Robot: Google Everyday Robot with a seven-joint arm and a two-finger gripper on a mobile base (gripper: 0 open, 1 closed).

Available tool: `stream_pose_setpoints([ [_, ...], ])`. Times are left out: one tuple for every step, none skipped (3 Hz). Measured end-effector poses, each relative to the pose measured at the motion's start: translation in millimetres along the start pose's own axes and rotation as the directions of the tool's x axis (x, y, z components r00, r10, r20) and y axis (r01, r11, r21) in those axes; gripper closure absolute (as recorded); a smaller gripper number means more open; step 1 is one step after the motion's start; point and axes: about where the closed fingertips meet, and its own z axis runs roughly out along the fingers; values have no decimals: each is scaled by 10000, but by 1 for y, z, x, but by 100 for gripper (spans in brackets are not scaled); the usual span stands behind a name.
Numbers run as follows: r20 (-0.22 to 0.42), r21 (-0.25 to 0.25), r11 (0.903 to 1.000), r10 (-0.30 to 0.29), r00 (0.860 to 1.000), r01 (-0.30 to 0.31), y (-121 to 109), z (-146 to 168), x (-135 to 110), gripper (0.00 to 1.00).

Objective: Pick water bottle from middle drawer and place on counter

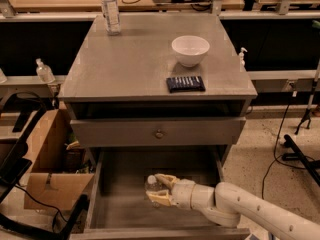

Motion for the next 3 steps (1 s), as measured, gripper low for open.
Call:
stream_pose_setpoints([
  [122, -265, 9994, 223, 9997, -220, 12, 4, -24, 85],
  [170, -587, 9961, 663, 9977, -652, 18, -13, -79, 100],
  [163, -844, 9926, 891, 9959, -874, 5, -35, -196, 100],
])
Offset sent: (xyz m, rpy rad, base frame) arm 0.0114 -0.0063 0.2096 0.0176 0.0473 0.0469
